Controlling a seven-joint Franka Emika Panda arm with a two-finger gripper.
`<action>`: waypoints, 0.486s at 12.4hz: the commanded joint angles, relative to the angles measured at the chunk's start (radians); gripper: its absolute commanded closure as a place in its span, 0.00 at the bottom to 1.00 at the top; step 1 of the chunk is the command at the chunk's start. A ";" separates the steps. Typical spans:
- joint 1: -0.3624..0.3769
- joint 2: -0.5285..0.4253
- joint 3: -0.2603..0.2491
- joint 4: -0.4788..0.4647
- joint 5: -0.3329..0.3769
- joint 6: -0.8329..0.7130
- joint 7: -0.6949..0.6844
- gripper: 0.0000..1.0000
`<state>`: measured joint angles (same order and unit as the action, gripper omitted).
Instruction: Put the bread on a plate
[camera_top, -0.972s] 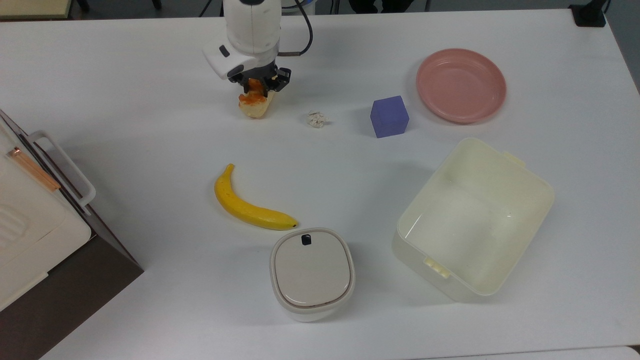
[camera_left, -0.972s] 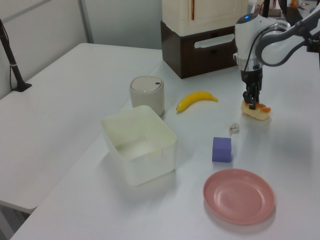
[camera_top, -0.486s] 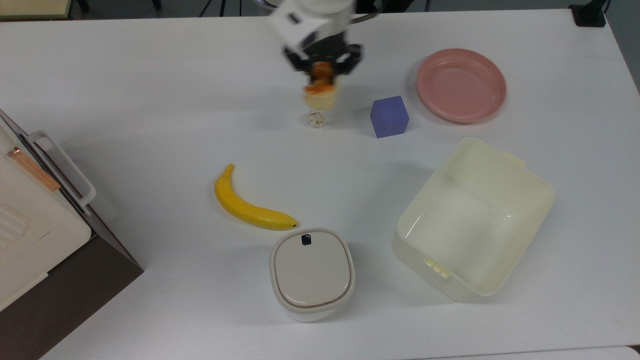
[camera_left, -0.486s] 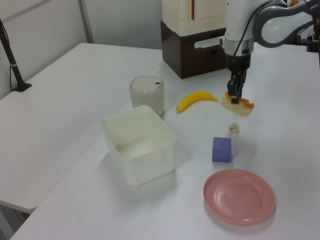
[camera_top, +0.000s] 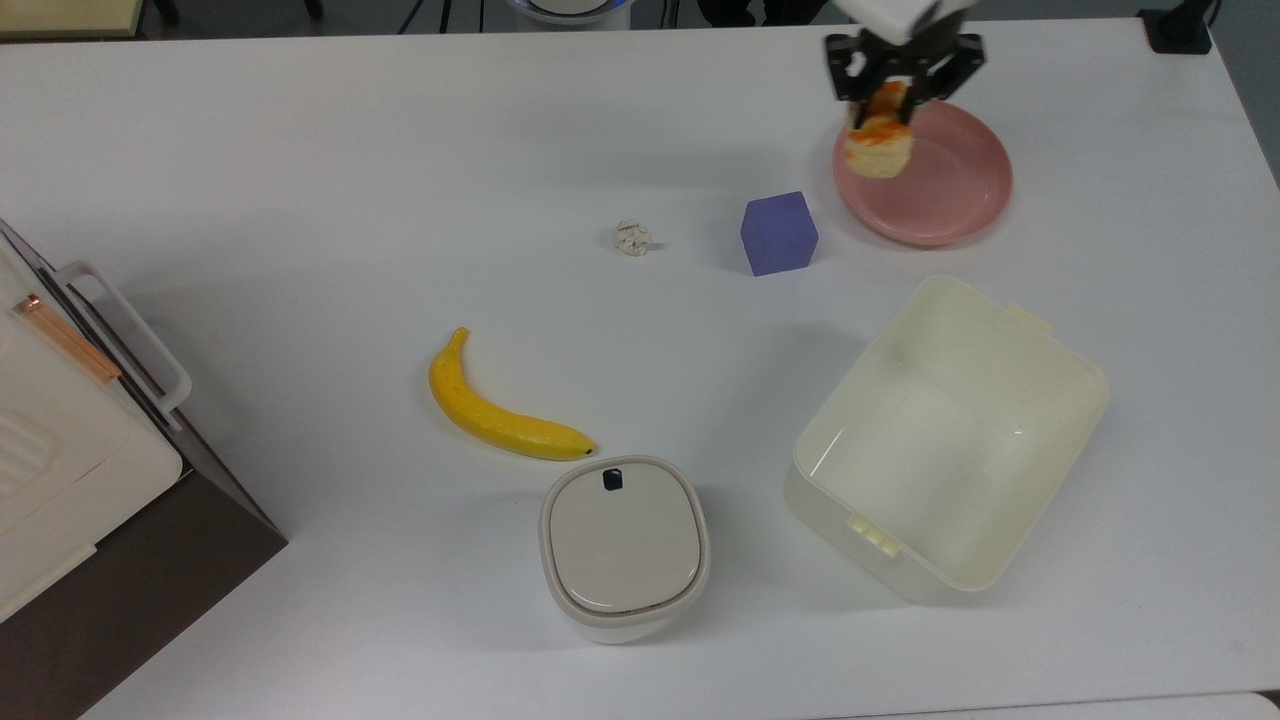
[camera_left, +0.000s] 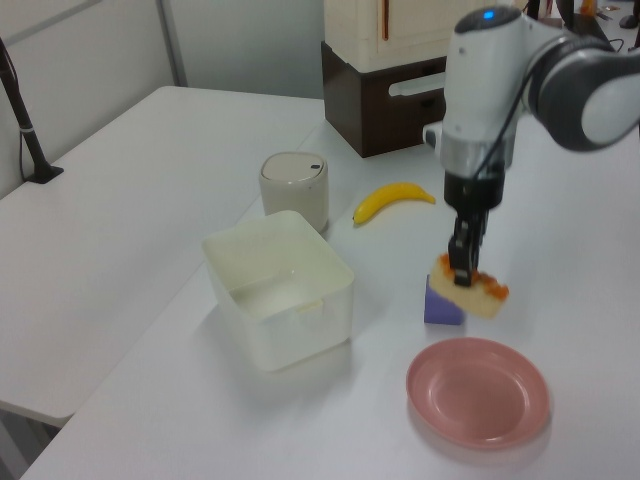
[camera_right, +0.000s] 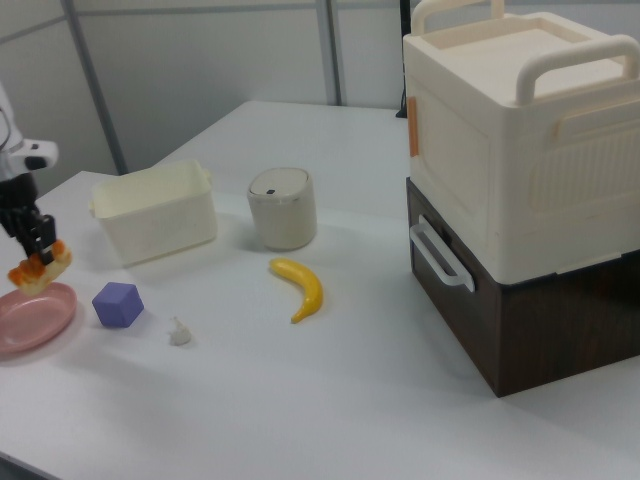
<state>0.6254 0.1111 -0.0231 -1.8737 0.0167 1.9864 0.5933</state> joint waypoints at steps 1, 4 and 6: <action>0.082 0.099 0.014 0.059 0.015 -0.001 0.077 0.52; 0.085 0.136 0.041 0.070 0.009 0.017 0.164 0.00; 0.071 0.124 0.066 0.071 0.002 0.008 0.168 0.00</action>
<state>0.7052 0.2425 0.0250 -1.8193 0.0167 1.9969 0.7355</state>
